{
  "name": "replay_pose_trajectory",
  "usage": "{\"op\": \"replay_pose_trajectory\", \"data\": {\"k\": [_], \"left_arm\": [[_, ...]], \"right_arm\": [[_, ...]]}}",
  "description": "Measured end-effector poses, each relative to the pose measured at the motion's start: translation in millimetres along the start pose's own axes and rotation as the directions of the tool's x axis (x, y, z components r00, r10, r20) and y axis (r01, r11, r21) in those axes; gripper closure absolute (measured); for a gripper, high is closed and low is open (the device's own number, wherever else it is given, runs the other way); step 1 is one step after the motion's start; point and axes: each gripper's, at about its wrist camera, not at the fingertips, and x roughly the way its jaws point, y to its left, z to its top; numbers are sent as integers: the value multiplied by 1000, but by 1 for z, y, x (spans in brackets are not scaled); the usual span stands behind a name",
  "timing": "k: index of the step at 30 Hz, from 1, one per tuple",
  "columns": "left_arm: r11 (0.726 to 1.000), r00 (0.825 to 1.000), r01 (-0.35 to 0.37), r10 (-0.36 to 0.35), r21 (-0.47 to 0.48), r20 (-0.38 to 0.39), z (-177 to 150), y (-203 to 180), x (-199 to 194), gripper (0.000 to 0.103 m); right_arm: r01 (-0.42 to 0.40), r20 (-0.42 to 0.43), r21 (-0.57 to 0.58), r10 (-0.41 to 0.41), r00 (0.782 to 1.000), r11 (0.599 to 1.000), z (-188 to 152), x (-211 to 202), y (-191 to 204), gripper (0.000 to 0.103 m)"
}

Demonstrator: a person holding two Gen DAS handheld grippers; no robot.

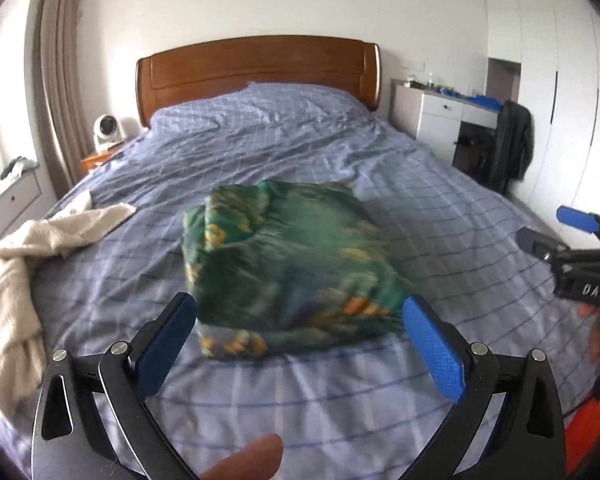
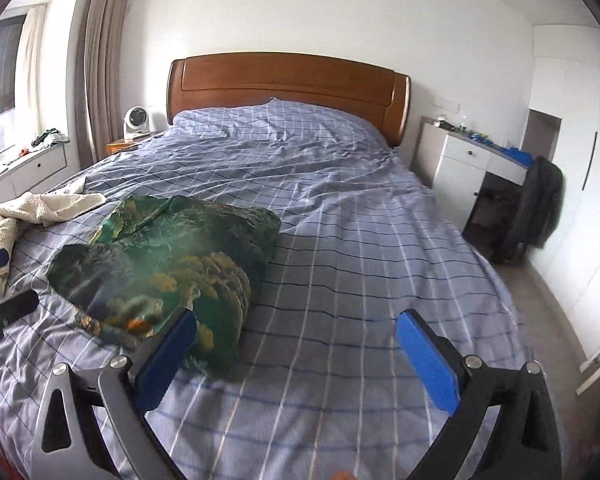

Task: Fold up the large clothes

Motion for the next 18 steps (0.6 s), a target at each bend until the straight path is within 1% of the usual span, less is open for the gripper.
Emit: {"op": "replay_pose_trajectory", "data": {"k": [2, 5, 7, 8, 9, 10, 12, 15, 16, 18], "left_arm": [[1000, 1000, -16, 16, -10, -1, -3, -10, -16, 0], [998, 998, -55, 55, -28, 2, -5, -18, -23, 0], [993, 994, -112, 112, -34, 1, -8, -24, -28, 0], [987, 988, -154, 154, -35, -4, -8, -26, -29, 0], [983, 984, -179, 179, -33, -8, -10, -31, -32, 0], [982, 983, -184, 184, -33, -6, -12, -34, -34, 0], [986, 987, -163, 163, -47, 0, -15, -36, -39, 0], [987, 990, -139, 141, -85, 10, -18, -35, -45, 0], [986, 990, -137, 138, -92, 12, -19, -36, -46, 0], [986, 991, -135, 137, -100, 11, -20, -36, -47, 0]], "right_arm": [[20, 4, -3, -20, 1000, 1000, -6, -17, -4, 1], [35, 5, -5, -35, 999, 999, -14, -26, -7, 1], [31, 0, 0, -31, 1000, 1000, -18, -31, -9, 1], [34, -2, 3, -34, 999, 999, -20, -35, -10, 1], [37, -2, 5, -37, 999, 999, -22, -37, -11, 1], [37, -4, 8, -37, 999, 999, -24, -40, -12, 1], [37, -3, 18, -36, 999, 999, -27, -42, -15, 1], [-6, 25, 52, 4, 1000, 999, -31, -49, -19, 1], [-6, 29, 58, 4, 1000, 998, -32, -51, -18, 1], [13, 8, 55, -14, 1000, 998, -34, -51, -16, 1]]}}
